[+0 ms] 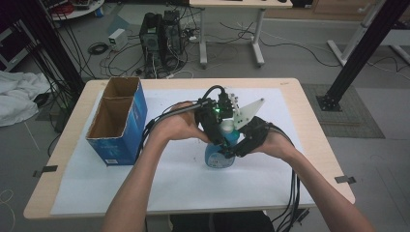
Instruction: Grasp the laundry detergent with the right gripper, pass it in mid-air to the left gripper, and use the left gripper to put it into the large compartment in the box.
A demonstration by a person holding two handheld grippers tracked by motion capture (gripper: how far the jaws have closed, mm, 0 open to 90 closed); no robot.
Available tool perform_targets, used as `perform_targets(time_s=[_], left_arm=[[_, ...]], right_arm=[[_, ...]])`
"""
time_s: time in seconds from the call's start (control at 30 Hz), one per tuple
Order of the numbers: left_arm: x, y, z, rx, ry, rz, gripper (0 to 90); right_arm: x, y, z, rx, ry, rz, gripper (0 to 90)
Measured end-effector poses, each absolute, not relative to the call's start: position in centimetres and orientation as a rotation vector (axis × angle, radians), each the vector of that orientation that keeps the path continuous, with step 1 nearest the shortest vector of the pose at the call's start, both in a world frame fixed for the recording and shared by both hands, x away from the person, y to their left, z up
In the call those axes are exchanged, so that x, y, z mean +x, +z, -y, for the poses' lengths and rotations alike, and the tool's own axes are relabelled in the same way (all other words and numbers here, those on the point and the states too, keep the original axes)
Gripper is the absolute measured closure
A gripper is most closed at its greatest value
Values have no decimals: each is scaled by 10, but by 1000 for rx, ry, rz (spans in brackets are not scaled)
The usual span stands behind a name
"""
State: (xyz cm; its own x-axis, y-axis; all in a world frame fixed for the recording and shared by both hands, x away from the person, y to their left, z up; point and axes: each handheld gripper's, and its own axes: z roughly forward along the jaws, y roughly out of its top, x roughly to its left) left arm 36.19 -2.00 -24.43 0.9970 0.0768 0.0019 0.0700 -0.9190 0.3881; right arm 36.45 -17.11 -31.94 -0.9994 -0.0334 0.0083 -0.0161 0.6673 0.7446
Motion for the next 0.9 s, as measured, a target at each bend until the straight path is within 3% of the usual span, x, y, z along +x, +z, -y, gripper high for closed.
perform_targets(time_s=[0.37,0.4,0.5,0.9], left_arm=[[362,-245,19,2747,28,-115,378],[361,-246,19,2735,31,-130,378],[362,-246,19,2747,33,-111,378],[360,-245,15,2739,26,-128,377]], right_arm=[[362,-319,170,7,-1295,2850,404],[371,-320,167,201,-1398,2855,395],[362,-320,169,29,-1294,2844,372],[361,-322,171,-19,-1267,2844,322]])
